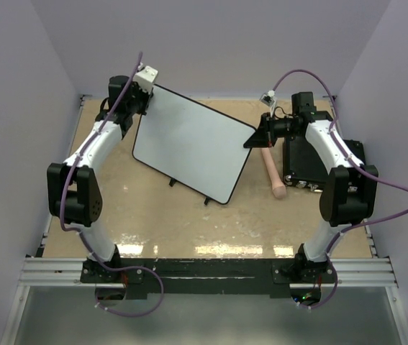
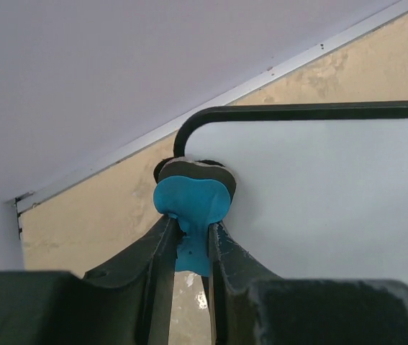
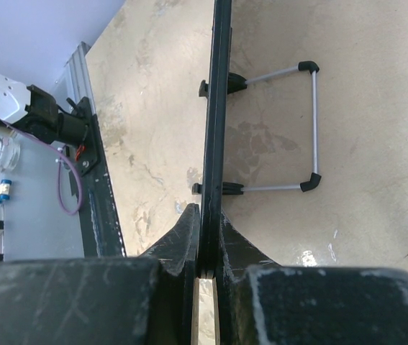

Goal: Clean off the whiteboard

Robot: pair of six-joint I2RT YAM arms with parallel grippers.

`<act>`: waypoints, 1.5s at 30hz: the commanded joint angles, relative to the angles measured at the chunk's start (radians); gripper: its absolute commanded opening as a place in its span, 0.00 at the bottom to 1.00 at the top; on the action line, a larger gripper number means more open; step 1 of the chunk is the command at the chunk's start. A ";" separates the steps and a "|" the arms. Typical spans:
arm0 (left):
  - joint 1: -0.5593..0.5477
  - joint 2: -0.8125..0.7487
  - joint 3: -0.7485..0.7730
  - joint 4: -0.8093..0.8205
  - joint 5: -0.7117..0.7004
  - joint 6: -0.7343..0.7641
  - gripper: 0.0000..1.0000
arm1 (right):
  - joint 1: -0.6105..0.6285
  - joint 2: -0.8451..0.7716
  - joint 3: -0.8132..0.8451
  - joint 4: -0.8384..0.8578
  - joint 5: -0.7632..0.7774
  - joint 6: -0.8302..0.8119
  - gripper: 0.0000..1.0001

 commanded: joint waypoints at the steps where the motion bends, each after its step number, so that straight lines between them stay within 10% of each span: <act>1: -0.014 -0.082 -0.147 -0.004 0.076 0.022 0.00 | 0.012 -0.007 0.035 0.017 0.006 -0.073 0.00; 12: -0.169 -0.278 -0.335 -0.181 0.182 0.020 0.00 | 0.012 -0.002 0.052 0.007 0.028 -0.074 0.01; 30: 0.009 -0.396 -0.295 -0.661 0.442 0.471 0.00 | -0.046 -0.042 0.091 0.004 0.107 -0.065 0.73; 45: 0.224 -0.459 -0.409 -0.871 0.472 0.700 0.00 | -0.155 -0.245 0.192 0.353 0.316 0.277 0.98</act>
